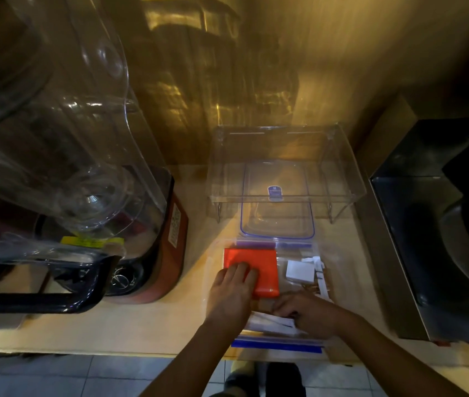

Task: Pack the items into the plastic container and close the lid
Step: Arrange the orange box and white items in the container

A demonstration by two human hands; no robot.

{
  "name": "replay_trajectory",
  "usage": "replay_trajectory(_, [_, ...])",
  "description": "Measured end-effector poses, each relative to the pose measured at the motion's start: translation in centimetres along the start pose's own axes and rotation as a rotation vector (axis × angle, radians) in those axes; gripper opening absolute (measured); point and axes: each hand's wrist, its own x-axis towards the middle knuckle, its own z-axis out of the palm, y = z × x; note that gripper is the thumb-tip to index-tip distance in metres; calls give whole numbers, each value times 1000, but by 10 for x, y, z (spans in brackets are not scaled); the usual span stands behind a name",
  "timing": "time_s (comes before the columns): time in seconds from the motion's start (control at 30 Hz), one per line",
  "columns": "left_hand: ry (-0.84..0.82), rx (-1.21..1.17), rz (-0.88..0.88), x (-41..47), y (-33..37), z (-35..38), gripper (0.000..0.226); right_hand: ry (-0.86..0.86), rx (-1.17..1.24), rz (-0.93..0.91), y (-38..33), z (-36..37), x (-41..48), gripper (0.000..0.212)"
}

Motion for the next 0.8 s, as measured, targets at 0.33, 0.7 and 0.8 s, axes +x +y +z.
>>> replay_trajectory(0.33, [-269,-126,-18,-31,0,-3,56,27,118,83,-6,-1,-1,54])
replay_trajectory(0.7, [-530,-106,-252,-16,7,3,84,205,98,138,-8,5,1,25])
replay_trajectory(0.8, [-524,-103,-195,-15,4,2,72,316,181,173,-11,6,0,16])
